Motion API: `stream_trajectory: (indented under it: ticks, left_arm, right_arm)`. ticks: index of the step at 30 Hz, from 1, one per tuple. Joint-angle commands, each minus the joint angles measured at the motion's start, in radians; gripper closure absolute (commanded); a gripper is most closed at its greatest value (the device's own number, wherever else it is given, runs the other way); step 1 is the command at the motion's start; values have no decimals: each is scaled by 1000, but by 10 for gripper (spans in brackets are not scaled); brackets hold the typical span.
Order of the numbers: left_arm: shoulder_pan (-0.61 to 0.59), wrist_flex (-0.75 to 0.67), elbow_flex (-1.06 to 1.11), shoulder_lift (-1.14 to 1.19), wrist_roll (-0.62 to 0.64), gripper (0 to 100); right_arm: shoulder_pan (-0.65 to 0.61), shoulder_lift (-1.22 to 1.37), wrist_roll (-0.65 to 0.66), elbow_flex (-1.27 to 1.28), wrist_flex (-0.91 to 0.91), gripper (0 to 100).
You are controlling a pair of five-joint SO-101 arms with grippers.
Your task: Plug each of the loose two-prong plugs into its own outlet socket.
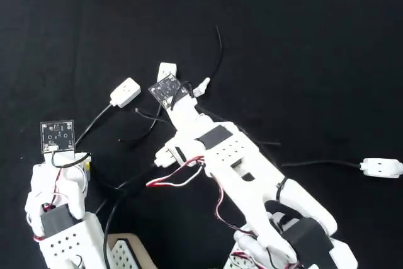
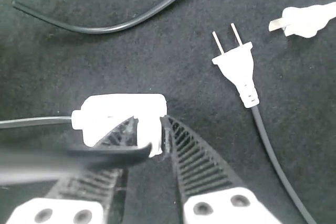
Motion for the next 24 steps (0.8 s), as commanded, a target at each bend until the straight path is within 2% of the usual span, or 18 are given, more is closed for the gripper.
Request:
stream_trajectory:
  ticks: [1, 15, 24]
  left_arm:
    - [-7, -17, 21, -3, 6, 795]
    - [-5, -15, 21, -3, 6, 795]
    - [-4, -17, 21, -3, 6, 795]
  right_arm:
    - [-52, 24, 9, 94, -15, 987]
    - [-61, 19, -31, 96, -44, 987]
    - [-63, -206, -34, 226, -150, 987]
